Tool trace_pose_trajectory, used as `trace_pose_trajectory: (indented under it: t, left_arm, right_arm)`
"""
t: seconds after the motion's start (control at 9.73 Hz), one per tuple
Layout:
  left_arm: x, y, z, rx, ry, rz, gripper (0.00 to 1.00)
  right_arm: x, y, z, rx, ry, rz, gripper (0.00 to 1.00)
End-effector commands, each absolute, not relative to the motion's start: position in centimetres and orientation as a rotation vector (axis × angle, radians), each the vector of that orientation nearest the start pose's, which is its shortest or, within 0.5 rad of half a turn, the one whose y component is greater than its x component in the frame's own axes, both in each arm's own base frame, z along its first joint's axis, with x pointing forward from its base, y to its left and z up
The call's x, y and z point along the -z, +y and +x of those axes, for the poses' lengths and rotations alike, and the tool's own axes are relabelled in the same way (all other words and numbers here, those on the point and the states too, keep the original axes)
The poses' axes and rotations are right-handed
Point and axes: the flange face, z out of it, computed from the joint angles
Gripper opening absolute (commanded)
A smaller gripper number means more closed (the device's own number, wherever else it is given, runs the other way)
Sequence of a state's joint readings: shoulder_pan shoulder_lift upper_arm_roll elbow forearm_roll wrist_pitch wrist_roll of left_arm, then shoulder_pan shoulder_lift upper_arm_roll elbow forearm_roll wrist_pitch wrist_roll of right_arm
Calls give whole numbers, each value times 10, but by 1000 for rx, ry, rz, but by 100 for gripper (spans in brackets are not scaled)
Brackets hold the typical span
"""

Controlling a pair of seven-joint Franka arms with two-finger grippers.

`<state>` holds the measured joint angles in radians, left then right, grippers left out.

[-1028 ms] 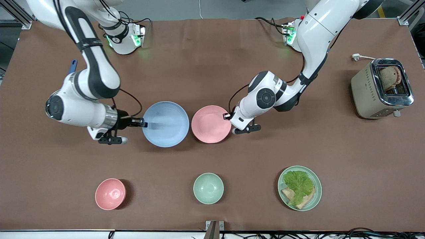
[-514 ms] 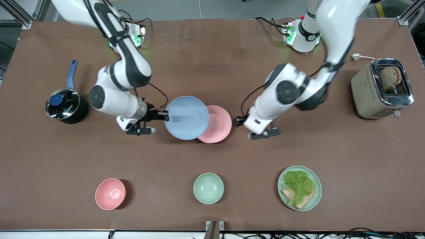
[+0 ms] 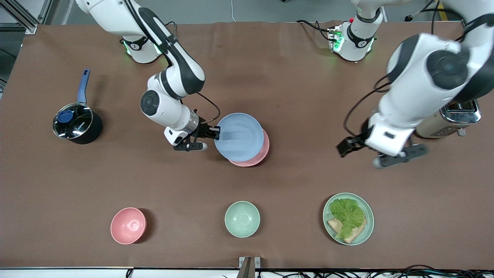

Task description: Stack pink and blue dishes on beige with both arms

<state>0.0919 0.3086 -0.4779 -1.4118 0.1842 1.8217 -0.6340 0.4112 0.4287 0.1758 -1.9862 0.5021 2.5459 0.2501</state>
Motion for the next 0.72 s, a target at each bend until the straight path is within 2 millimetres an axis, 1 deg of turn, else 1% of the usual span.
trace_pose_trajectory:
  t: [0.0,0.1,0.21,0.31,0.41,0.51,0.62]
  left_arm:
    - [-582,-148,628,257,-254,-3087,100]
    - [-604,-139,617,282,-199,-3081,100]
    - [-625,-125,605,285,-176,-3056,100]
    - [-635,-111,601,277,-124,-3054,100]
    - [-643,-104,599,269,-67,-3067,100]
    - [-645,-101,595,239,-53,-3063,100]
    - [-647,-84,596,231,-56,-3055,100]
  right_arm:
    - [-252,344,522,-24,128,-2751,3]
    - [-247,351,517,-27,114,-2754,3]
    - [-245,351,519,-12,119,-2753,3]
    - [-238,352,519,-5,123,-2755,3]
    - [-234,354,518,24,124,-2753,3]
    - [-226,356,516,12,123,-2758,6]
    - [-226,353,518,10,125,-2758,16]
